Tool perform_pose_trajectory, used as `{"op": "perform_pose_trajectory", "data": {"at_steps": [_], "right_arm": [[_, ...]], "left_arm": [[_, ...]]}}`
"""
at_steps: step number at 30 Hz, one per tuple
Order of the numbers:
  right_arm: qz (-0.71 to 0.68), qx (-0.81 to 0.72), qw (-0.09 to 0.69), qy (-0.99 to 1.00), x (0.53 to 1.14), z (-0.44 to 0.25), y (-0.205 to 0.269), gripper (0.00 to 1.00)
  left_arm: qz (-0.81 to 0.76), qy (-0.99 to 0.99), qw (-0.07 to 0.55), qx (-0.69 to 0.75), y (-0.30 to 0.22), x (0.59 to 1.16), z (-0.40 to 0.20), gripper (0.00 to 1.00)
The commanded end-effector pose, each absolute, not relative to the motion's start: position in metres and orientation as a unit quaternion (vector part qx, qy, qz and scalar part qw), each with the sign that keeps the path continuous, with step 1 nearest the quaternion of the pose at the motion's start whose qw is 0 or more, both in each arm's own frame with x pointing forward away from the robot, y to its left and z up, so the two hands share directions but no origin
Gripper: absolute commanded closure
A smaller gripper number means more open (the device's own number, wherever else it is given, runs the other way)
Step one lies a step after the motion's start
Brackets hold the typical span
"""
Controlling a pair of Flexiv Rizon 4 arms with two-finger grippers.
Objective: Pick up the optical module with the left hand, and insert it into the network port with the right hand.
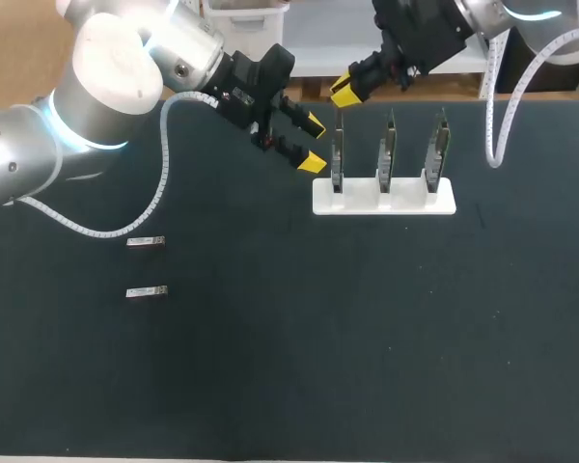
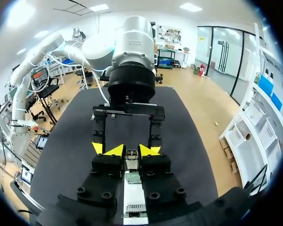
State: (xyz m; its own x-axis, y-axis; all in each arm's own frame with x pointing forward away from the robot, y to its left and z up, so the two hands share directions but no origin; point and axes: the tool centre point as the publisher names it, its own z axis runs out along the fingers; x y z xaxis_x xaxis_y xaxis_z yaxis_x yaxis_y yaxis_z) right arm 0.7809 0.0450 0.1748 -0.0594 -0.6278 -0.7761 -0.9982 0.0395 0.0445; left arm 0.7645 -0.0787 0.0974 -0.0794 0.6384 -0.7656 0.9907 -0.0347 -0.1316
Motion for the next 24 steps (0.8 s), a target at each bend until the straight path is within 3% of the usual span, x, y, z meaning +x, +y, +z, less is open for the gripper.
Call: {"op": "perform_pose_trajectory", "data": {"at_steps": [1,24], "right_arm": [[0.312,-0.617,0.297,0.659,0.781,0.1739,0.0446,1.0],[0.317,-0.62,0.29,0.656,0.7801,0.1773,0.0438,1.0]], "left_arm": [[-0.347,0.648,0.252,0.63,-0.0788,0.7646,0.0979,0.0],[-0.347,0.648,0.252,0.63,-0.0788,0.7646,0.0979,0.0]]}}
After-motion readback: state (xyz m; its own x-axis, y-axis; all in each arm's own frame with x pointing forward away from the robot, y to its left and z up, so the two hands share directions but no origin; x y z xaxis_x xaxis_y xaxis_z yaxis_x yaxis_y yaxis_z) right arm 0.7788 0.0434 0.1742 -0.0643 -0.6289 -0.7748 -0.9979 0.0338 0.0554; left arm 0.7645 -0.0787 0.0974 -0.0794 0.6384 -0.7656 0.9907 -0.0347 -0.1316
